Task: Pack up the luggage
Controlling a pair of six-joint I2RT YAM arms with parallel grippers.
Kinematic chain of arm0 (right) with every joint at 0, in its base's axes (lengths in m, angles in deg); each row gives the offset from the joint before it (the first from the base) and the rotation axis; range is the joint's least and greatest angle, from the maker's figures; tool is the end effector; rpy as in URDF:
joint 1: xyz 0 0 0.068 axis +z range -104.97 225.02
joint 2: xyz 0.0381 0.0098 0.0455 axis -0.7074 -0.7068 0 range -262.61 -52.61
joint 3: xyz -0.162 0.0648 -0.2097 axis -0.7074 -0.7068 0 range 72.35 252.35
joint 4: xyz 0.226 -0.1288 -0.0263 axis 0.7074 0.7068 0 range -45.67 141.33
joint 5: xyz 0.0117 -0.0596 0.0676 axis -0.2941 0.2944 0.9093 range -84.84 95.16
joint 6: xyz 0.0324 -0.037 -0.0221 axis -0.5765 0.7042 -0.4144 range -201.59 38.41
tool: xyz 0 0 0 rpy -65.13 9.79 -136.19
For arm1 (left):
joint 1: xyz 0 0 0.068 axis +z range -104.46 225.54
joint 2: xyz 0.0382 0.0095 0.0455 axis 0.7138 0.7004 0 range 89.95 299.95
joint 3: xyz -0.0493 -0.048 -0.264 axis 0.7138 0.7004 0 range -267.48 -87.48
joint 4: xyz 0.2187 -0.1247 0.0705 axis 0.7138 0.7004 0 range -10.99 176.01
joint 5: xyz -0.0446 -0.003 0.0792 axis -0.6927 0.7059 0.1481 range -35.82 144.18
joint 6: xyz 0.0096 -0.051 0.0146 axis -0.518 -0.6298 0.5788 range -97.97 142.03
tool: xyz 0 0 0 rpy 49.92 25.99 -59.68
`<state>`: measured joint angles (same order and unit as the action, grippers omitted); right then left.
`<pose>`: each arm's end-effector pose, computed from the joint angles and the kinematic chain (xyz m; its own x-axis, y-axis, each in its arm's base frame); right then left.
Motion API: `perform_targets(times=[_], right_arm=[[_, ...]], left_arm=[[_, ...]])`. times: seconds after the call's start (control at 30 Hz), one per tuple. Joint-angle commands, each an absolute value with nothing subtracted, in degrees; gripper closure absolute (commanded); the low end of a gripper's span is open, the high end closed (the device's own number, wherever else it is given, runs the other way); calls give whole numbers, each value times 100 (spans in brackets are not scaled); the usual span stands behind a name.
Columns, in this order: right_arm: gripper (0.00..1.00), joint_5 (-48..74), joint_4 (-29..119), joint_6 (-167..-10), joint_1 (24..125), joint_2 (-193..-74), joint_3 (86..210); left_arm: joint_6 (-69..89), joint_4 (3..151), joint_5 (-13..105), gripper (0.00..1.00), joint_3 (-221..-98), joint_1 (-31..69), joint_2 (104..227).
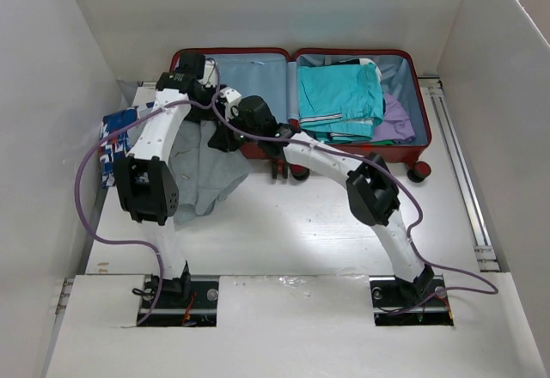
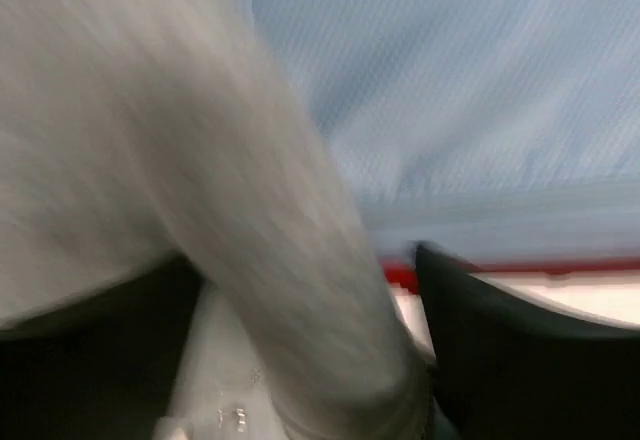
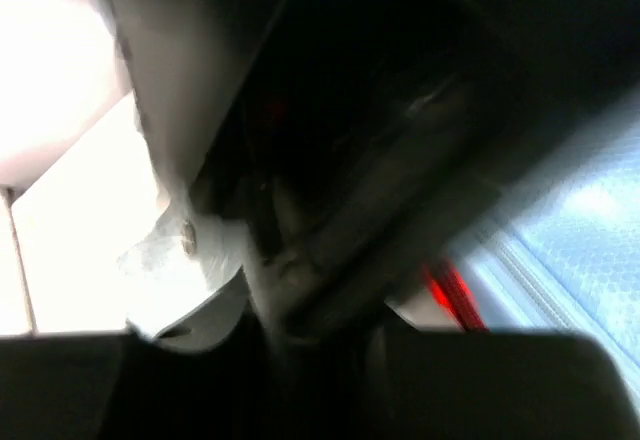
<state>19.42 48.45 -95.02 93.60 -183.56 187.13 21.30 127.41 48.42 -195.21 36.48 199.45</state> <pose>0.3552 0.4158 0.2646 -0.4275 -0.1443 -0.8924 -0.8022 0.5156 0.3009 0.4191 -0.0705 0.3307 -0.7611 0.1084 -0.6395 0.2105 0.9739 -0.0853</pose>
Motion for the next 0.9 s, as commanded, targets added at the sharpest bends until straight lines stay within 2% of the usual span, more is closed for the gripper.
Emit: perform_targets(times=[0.0, 0.03, 0.13, 0.33, 0.6, 0.87], right_arm=[[100, 2422, 4978, -9671, 9162, -18340, 18476], [100, 2545, 4978, -9671, 9109, -18269, 18476], [100, 2783, 4978, -9671, 8942, -18085, 18362], [100, 3450, 5056, -9671, 8477, -18014, 18764], [100, 3899, 5900, -9513, 7404, -18013, 20005], [100, 3899, 6384, -9126, 5770, -18224, 20155]], left_arm=[[2247, 10897, 4223, 3, -20234, 3507, 20017], [2247, 10950, 4223, 0, -20505, 3569, 20017], [2195, 11162, 4223, 0, -20911, 3920, 19930], [2281, 11144, 3994, 0, -20781, 4842, 19079], [2835, 11144, 3994, 0, -19376, 5661, 18145], [3109, 10977, 4108, 0, -18128, 6075, 17793]])
